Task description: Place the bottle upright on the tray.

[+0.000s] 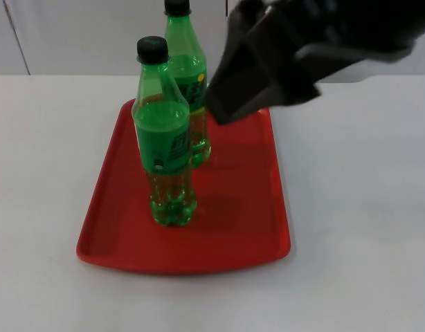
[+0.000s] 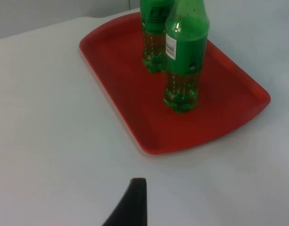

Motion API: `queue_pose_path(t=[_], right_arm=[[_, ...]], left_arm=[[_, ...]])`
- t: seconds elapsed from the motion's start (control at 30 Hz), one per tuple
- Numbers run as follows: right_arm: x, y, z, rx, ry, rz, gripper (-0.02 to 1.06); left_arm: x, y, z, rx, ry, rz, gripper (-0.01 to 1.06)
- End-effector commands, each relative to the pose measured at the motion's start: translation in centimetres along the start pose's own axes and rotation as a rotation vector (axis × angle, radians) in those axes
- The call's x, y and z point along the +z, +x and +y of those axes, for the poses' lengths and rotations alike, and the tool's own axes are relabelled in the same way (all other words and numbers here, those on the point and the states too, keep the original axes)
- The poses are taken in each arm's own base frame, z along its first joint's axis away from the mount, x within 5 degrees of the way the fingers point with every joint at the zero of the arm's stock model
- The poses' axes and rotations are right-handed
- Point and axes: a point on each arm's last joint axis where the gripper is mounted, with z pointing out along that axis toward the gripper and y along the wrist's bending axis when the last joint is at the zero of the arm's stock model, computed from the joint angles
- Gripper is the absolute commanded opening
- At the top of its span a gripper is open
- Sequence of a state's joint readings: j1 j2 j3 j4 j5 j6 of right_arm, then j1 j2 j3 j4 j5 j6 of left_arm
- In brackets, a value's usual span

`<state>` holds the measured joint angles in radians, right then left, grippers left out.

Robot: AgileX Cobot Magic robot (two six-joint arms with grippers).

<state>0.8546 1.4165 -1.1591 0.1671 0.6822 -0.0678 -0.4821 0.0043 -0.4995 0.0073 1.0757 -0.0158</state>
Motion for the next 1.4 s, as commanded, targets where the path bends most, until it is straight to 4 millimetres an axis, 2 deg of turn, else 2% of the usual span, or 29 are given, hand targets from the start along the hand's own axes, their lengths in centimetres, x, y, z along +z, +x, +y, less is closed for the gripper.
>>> queue_pose_path(t=[0.0, 0.07, 0.27, 0.73, 0.77, 0.93, 0.97, 1.1, 1.17, 1.3, 1.37], right_arm=[[-2.0, 0.6, 0.3, -0.011, -0.004, -0.031, 0.97], [-3.6, 1.4, 0.4, -0.014, -0.006, -0.061, 0.97], [-5.8, 3.7, 0.5, -0.024, -0.006, -0.108, 0.97], [-12.9, 11.8, 0.6, -0.043, -0.016, -0.317, 0.97], [-12.9, 11.8, 0.6, -0.043, -0.016, -0.317, 0.97], [-15.4, 15.0, 0.7, -0.057, -0.026, -0.392, 0.97], [-15.4, 15.0, 0.7, -0.057, -0.026, -0.392, 0.97], [-16.9, 17.8, 0.8, -0.071, -0.034, -0.421, 0.97], [-17.0, 18.2, 0.8, -0.073, -0.035, -0.422, 0.97], [-18.7, 20.5, 0.9, -0.090, -0.042, -0.459, 0.97], [-19.0, 21.1, 0.9, -0.094, -0.043, -0.466, 0.97]], left_arm=[[0.1, 0.1, 0.0, 0.006, 0.005, -0.001, 0.93], [0.1, 0.1, 0.0, 0.006, 0.005, -0.001, 0.93], [0.1, 0.1, 0.0, 0.006, 0.005, -0.001, 0.93], [0.1, 0.1, 0.0, 0.006, 0.005, -0.001, 0.93], [0.1, 0.1, 0.0, 0.006, 0.005, -0.001, 0.93], [0.1, 0.1, 0.0, 0.006, 0.005, -0.001, 0.93], [0.1, 0.1, 0.0, 0.006, 0.005, -0.001, 0.93], [0.1, 0.1, 0.0, 0.006, 0.005, -0.001, 0.93], [0.1, 0.1, 0.0, 0.006, 0.005, -0.001, 0.93], [0.1, 0.1, 0.0, 0.006, 0.005, -0.001, 0.93], [0.1, 0.1, 0.0, 0.006, 0.005, -0.001, 0.93]])
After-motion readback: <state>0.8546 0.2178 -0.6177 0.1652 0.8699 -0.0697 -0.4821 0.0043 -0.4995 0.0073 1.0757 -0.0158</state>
